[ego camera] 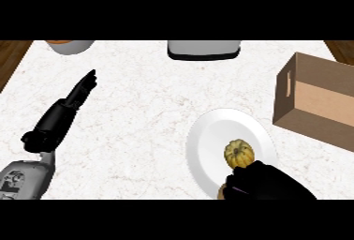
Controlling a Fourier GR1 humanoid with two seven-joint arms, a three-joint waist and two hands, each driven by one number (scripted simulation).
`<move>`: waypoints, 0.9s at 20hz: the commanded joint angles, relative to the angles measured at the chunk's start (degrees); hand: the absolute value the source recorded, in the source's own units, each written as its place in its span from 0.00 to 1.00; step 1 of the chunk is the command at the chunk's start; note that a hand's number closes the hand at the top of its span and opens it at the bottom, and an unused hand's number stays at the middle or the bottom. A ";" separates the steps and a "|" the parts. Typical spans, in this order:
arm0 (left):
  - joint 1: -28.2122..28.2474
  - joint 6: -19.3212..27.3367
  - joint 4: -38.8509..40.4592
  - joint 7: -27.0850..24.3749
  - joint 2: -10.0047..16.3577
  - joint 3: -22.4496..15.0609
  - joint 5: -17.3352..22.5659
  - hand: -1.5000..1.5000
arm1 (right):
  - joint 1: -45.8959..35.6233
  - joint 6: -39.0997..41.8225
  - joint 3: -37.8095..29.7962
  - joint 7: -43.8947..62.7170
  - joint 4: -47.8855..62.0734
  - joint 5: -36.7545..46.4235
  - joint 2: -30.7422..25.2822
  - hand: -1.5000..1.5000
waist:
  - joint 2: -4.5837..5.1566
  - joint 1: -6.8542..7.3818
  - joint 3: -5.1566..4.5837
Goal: Pick the can from the plate and place it in the cardboard box
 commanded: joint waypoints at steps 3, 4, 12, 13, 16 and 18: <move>-0.71 1.36 0.89 -0.05 -1.34 -0.09 -1.90 0.50 | 10.32 -5.49 -14.80 -8.84 -13.10 -10.48 -9.64 1.00 | 0.19 -0.37 -0.09; 0.83 -1.16 -2.92 1.60 0.35 0.74 0.68 0.50 | 9.48 -4.15 -19.39 -6.77 -14.27 -13.98 -9.37 1.00 | 0.06 0.09 -0.09; 1.94 -0.73 -3.62 0.68 -0.25 -0.15 -0.99 0.50 | 6.37 -2.05 -42.52 4.57 -7.20 -35.33 -5.21 1.00 | 0.38 1.03 -0.15; -0.09 -2.72 -2.33 0.30 1.21 1.59 0.58 0.50 | 4.41 -2.63 -42.26 5.87 -4.18 -35.42 -3.83 1.00 | 0.53 1.33 -0.16; -0.69 -1.17 1.78 -2.05 -2.48 -0.99 -1.57 0.50 | -4.88 0.16 -47.38 8.19 5.48 -40.17 -7.09 1.00 | 0.90 1.99 -0.22; -1.85 -2.18 -3.85 4.22 -0.61 0.96 0.43 0.50 | -5.36 1.57 -51.25 4.84 11.34 -42.31 -8.54 1.00 | 0.52 2.08 -0.12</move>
